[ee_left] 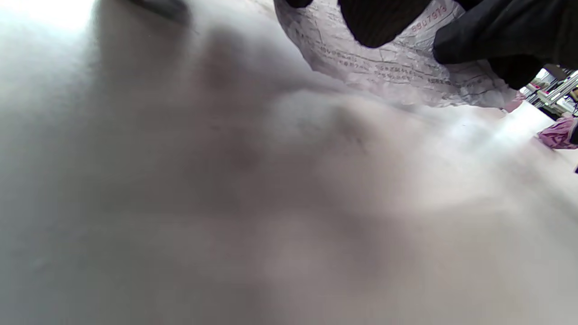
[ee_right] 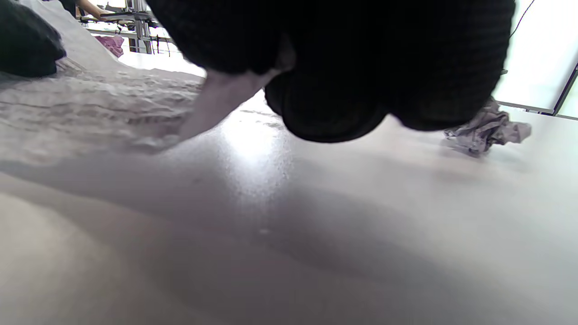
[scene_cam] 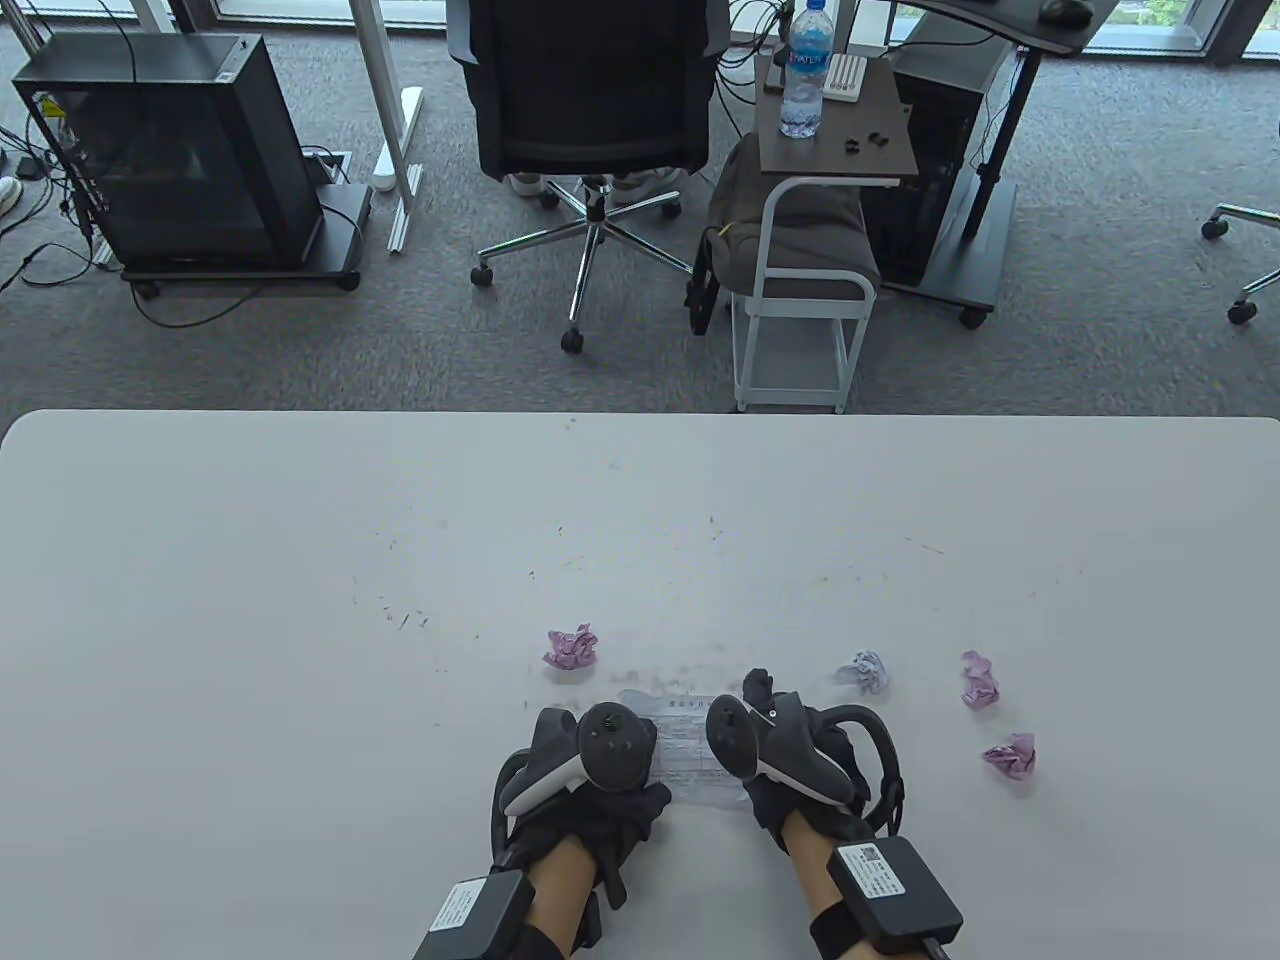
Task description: Flatten crumpled invoices and stack
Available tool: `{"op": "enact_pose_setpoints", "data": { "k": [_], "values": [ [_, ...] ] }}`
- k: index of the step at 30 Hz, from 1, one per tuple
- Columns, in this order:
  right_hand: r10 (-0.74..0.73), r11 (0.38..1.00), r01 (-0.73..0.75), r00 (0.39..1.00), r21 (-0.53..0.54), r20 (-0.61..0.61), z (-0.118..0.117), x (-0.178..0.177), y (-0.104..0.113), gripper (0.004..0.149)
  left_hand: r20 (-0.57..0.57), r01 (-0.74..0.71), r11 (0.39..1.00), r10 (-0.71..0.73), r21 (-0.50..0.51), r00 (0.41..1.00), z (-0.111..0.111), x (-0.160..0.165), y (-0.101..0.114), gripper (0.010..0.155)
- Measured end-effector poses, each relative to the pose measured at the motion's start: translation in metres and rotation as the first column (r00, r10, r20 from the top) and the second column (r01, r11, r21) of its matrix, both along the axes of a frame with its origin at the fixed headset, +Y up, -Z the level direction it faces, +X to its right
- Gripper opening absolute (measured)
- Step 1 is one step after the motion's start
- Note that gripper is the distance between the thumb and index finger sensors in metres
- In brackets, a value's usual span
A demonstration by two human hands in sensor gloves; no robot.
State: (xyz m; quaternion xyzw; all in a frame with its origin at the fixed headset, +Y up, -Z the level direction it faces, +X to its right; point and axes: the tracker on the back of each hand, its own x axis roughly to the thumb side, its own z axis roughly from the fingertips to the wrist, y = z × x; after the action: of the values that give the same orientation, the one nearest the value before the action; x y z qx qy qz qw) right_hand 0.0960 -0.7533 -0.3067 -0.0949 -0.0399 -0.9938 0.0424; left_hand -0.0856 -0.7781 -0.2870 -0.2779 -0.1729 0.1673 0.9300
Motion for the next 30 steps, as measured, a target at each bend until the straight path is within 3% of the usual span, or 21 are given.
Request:
{"op": "enact_pose_setpoints", "data": {
  "k": [8,17,21,30],
  "values": [
    [-0.029,0.999,0.031,0.998,-0.043,0.054,-0.014,0.004,-0.013,0.062,-0.033,0.058,0.996,-0.056,0.073,0.998,-0.007,-0.008,-0.013,0.062],
    [0.036,0.999,-0.034,0.997,-0.018,0.075,-0.004,0.018,-0.006,0.068,-0.072,0.011,1.0,-0.01,0.012,0.997,-0.009,-0.019,-0.02,0.061],
    [0.005,1.0,-0.006,0.998,0.021,0.058,0.016,0.029,0.014,0.072,-0.066,-0.002,1.0,0.003,0.007,0.998,-0.009,-0.02,-0.021,0.064],
    [0.027,0.993,-0.023,0.999,0.115,-0.028,0.087,0.039,0.056,0.075,-0.09,-0.152,0.988,0.153,0.011,0.984,-0.007,-0.037,-0.017,0.067]
  ]
}}
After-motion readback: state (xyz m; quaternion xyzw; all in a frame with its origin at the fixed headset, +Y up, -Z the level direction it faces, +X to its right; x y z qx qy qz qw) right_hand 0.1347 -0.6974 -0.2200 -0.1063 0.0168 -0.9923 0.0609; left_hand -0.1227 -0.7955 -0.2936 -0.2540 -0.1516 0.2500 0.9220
